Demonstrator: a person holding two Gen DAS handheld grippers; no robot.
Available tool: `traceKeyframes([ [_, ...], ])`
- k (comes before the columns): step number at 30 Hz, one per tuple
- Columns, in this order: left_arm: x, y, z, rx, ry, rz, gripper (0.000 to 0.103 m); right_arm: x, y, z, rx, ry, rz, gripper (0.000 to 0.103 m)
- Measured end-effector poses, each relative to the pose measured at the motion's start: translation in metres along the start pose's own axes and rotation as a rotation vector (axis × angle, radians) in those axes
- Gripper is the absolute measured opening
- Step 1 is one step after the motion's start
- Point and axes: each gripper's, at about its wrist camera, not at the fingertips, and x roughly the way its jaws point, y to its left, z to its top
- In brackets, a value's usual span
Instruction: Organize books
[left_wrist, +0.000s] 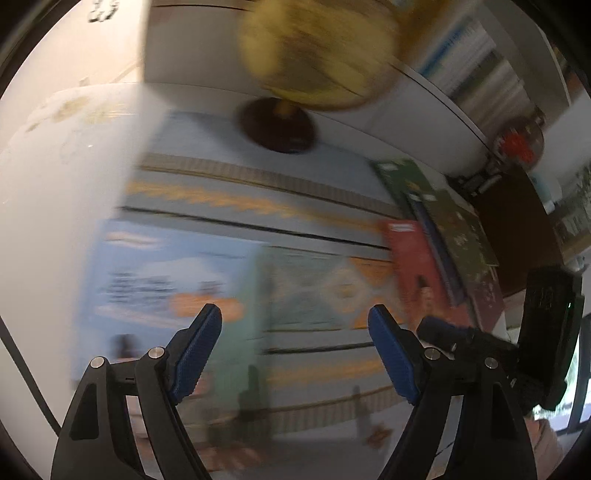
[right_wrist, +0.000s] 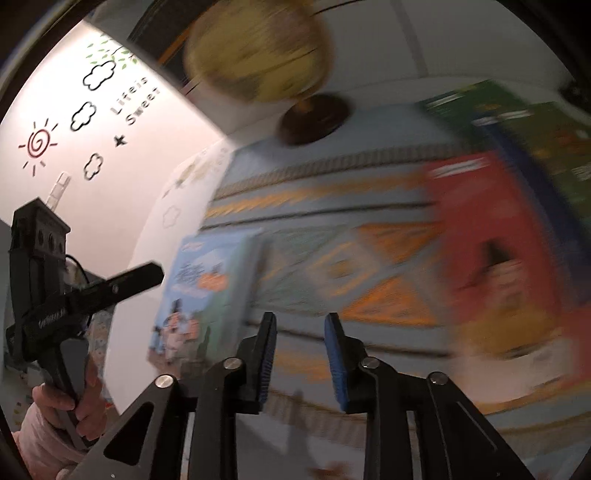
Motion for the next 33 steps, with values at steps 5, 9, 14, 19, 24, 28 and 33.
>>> traceKeyframes([
  [5,0.050,-0.082,0.023,0.021,0.011,-0.068,0.080,-0.064,-0.086,0.025,0.011,-0.088,-0.104,0.054],
  [9,0.087,-0.147,0.039,0.051,0.010,-0.099,0.080,-0.102,-0.155,0.049,0.034,-0.128,-0.170,0.055],
  [14,0.142,-0.214,0.051,0.072,0.038,-0.122,0.080,-0.121,-0.240,0.083,0.098,-0.168,-0.245,0.055],
  [19,0.181,-0.241,0.054,0.050,0.082,-0.130,0.080,-0.106,-0.282,0.113,0.120,-0.140,-0.252,0.055],
  [24,0.202,-0.257,0.055,0.086,0.101,-0.110,0.080,-0.079,-0.300,0.129,0.136,-0.104,-0.283,0.055],
  [28,0.205,-0.262,0.058,0.104,0.121,-0.121,0.081,-0.072,-0.296,0.133,0.079,-0.093,-0.298,0.059],
  [33,0.206,-0.270,0.055,0.133,0.145,-0.122,0.083,-0.072,-0.290,0.127,0.094,-0.068,-0.227,0.067],
])
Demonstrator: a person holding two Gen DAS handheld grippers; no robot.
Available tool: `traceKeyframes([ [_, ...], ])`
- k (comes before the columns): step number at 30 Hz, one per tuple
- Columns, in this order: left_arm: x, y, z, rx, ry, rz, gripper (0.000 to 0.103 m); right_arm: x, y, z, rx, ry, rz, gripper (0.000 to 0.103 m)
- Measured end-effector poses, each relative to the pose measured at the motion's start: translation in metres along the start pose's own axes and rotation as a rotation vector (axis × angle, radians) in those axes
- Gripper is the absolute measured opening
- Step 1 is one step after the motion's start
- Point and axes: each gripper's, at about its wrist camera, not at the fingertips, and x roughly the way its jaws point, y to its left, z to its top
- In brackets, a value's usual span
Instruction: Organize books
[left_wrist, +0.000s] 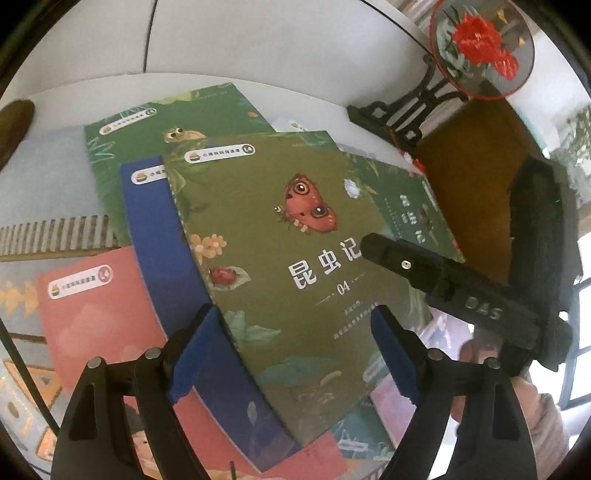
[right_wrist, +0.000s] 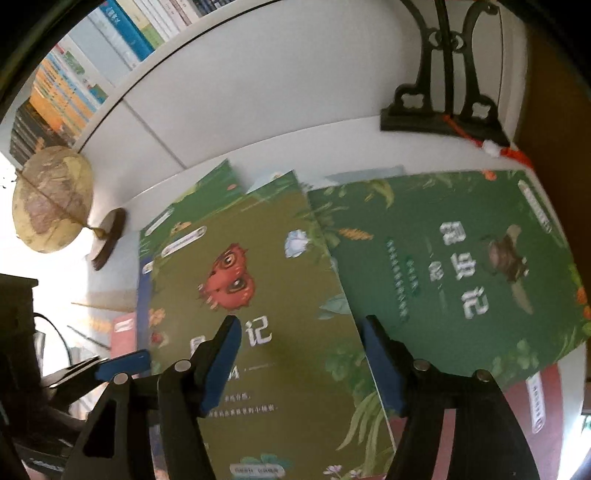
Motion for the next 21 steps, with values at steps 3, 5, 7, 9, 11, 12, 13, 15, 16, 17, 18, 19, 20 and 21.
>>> traceKeyframes([
  [3,-0.004,-0.001,-0.010,0.020,0.017,0.006,0.083,-0.006,0.000,-0.012,0.042,0.011,0.029,0.068],
  [5,-0.008,0.001,-0.018,0.021,0.026,0.002,0.083,-0.012,0.002,-0.024,0.064,0.021,0.052,0.068],
  [7,-0.015,0.004,-0.029,0.019,0.035,-0.006,0.083,-0.018,0.009,-0.038,0.052,0.034,0.059,0.068],
  [9,-0.022,0.007,-0.040,0.013,0.040,-0.007,0.083,-0.022,0.019,-0.054,0.030,0.055,0.057,0.068],
  [11,-0.032,0.010,-0.054,0.011,0.041,-0.002,0.083,-0.028,0.031,-0.073,0.012,0.067,0.058,0.068],
  [12,-0.038,0.012,-0.062,0.010,0.043,-0.018,0.083,-0.030,0.038,-0.084,0.005,0.076,0.061,0.069],
  [13,-0.042,0.013,-0.070,0.003,0.056,-0.061,0.083,-0.032,0.043,-0.092,0.000,0.084,0.066,0.069],
  [15,-0.050,0.015,-0.087,-0.005,0.068,-0.050,0.082,-0.033,0.055,-0.114,0.000,0.117,0.115,0.068],
  [16,-0.053,0.015,-0.095,0.007,0.065,-0.040,0.082,-0.034,0.063,-0.128,0.000,0.133,0.126,0.067],
  [17,-0.057,0.016,-0.104,0.020,0.065,-0.039,0.082,-0.035,0.069,-0.136,-0.007,0.134,0.120,0.067],
  [18,-0.059,0.019,-0.113,0.024,0.074,-0.033,0.082,-0.037,0.074,-0.147,-0.019,0.130,0.108,0.067],
  [19,-0.061,0.024,-0.119,0.024,0.081,-0.018,0.082,-0.038,0.079,-0.159,-0.031,0.134,0.097,0.067],
  [20,-0.064,0.031,-0.124,0.021,0.075,0.007,0.082,-0.037,0.080,-0.167,-0.029,0.147,0.092,0.067],
  [21,-0.067,0.038,-0.125,0.014,0.060,0.024,0.082,-0.036,0.081,-0.175,-0.020,0.166,0.093,0.067],
])
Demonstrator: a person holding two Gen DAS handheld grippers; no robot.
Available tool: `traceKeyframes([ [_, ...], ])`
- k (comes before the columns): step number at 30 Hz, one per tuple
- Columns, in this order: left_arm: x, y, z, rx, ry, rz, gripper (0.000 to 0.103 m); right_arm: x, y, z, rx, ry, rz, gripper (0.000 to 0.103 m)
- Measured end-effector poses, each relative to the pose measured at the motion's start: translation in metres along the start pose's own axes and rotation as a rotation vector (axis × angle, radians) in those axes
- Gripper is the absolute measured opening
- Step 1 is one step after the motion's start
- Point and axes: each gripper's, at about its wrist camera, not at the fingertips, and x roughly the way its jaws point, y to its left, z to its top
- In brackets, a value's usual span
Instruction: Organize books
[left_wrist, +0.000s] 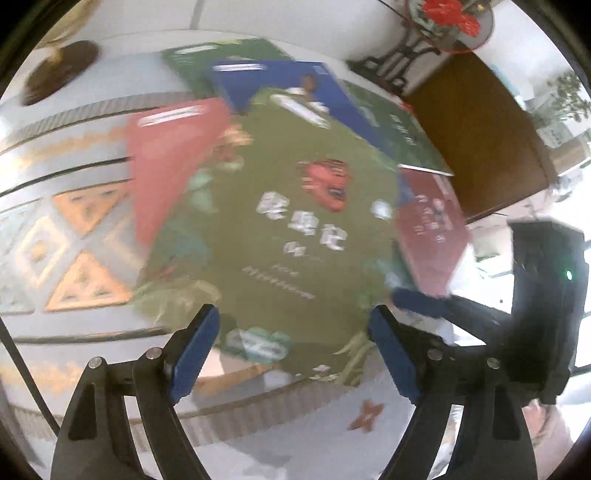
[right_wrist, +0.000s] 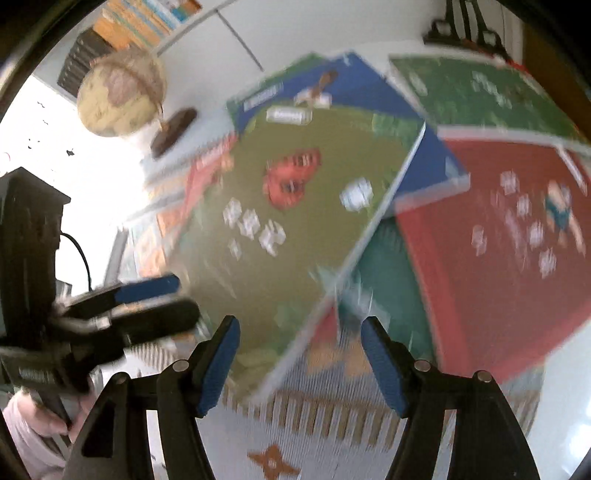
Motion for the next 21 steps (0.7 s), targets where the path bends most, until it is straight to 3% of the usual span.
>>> traceKeyframes([
  [4,-0.010,0.029,0.023,-0.039,-0.056,0.057,0.082,-0.003,-0.009,-0.009,0.061,-0.031,0.008,0.067],
  [6,-0.013,0.036,0.041,-0.017,-0.089,0.096,0.082,-0.003,-0.018,-0.008,0.138,-0.041,0.060,0.067],
  [11,0.010,0.030,0.075,0.080,-0.028,0.100,0.082,-0.004,-0.019,-0.006,0.213,-0.095,0.102,0.067],
  [14,0.028,0.017,0.068,0.152,0.058,0.075,0.081,-0.001,-0.024,-0.007,0.286,-0.106,0.147,0.068],
  [16,0.029,0.005,0.055,0.214,0.062,0.082,0.081,-0.003,-0.026,-0.005,0.311,-0.116,0.166,0.069],
  [17,0.029,-0.002,0.046,0.239,0.080,0.048,0.081,-0.005,-0.029,-0.007,0.322,-0.124,0.179,0.069],
  [21,0.023,-0.008,0.021,0.270,0.085,0.028,0.082,-0.010,-0.041,-0.011,0.366,-0.157,0.239,0.071],
])
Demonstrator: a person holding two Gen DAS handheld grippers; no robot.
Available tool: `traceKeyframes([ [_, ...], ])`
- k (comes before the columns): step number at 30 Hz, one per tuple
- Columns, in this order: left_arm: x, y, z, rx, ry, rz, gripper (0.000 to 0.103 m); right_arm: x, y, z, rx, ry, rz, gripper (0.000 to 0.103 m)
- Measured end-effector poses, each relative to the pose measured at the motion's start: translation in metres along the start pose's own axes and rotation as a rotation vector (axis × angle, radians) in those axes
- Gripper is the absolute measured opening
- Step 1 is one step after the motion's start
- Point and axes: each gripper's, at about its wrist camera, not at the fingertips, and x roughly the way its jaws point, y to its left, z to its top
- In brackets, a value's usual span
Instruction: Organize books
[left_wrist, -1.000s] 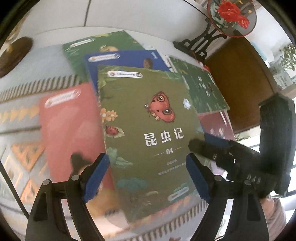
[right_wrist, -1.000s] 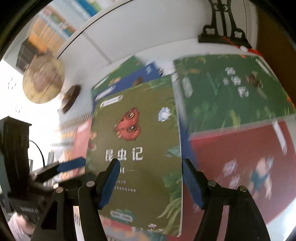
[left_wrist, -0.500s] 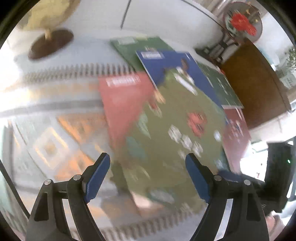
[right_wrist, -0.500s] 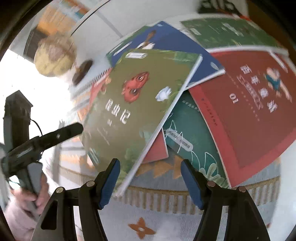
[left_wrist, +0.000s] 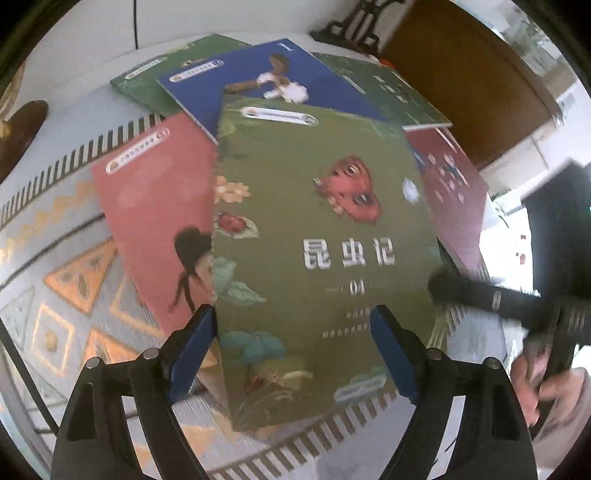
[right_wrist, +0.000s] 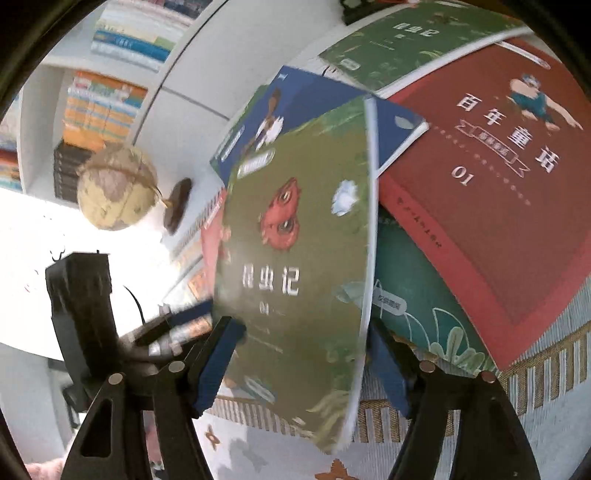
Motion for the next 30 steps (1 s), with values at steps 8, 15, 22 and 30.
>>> traceKeyframes([
  [8,-0.001,0.026,0.014,-0.183,-0.079,-0.111,0.082,-0.005,-0.018,-0.001,0.072,-0.025,0.137,0.071],
  [15,-0.009,0.020,0.012,-0.141,-0.070,-0.091,0.078,-0.011,-0.010,0.000,0.042,-0.044,0.121,0.062],
  [22,-0.034,0.011,-0.001,-0.115,-0.102,-0.086,0.076,-0.025,0.024,0.002,-0.106,-0.047,0.186,0.029],
  [30,-0.051,0.021,-0.015,-0.164,-0.121,-0.104,0.073,-0.016,0.051,-0.008,-0.218,-0.044,0.045,0.010],
])
